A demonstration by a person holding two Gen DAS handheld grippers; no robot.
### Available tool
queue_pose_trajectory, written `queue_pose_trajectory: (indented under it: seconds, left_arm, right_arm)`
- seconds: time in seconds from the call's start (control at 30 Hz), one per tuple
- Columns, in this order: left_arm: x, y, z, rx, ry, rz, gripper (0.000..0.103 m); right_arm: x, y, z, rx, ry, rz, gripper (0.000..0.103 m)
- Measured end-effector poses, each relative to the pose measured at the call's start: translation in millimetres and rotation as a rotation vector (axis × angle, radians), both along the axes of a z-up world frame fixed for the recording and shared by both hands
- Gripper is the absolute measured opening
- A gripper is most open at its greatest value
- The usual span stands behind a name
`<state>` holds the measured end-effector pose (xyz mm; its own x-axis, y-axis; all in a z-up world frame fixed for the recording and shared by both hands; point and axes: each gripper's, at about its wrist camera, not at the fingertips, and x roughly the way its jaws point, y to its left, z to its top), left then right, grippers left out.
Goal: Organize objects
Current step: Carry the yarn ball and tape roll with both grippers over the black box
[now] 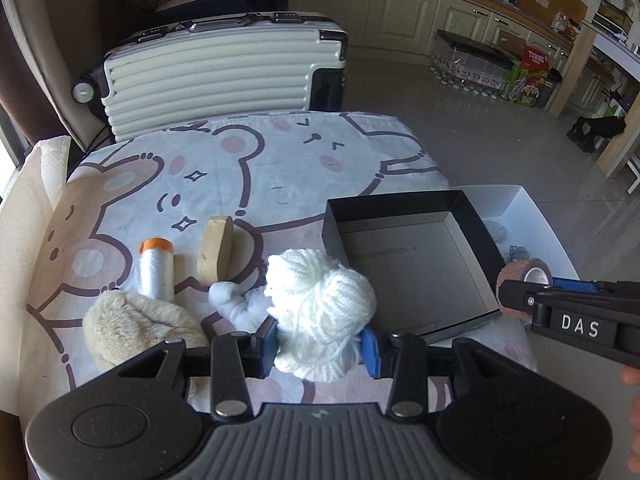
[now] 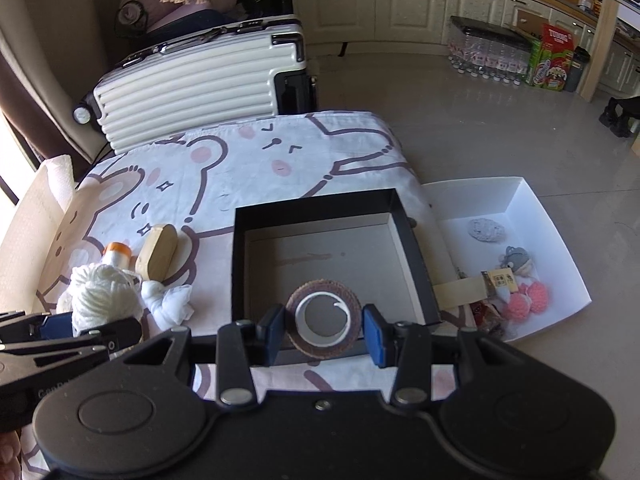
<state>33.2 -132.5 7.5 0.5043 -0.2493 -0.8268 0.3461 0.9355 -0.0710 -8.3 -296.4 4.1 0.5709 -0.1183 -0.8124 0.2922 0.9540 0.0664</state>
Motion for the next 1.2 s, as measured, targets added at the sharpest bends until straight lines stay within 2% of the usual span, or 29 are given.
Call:
queue_pose_trajectory:
  seconds: [0.43, 0.97, 1.2]
  left_arm:
    - [10.5, -36.3, -11.3, -0.052, 0.012, -0.046, 0.043]
    - [39.6, -59.2, -40.8, -0.142, 0.085, -0.072, 0.043]
    - [51.9, -70.7, -56.8, -0.153, 0.112, -0.093, 0.043]
  right_arm:
    - [-0.7, -28.8, -10.7, 0.009, 0.002, -0.045, 0.043]
    - [19.3, -51.0, -37.0, 0.031, 0.039, -0.081, 0.043]
    - [22.3, -62.4, -45.4, 0.056, 0.045, -0.112, 0.043]
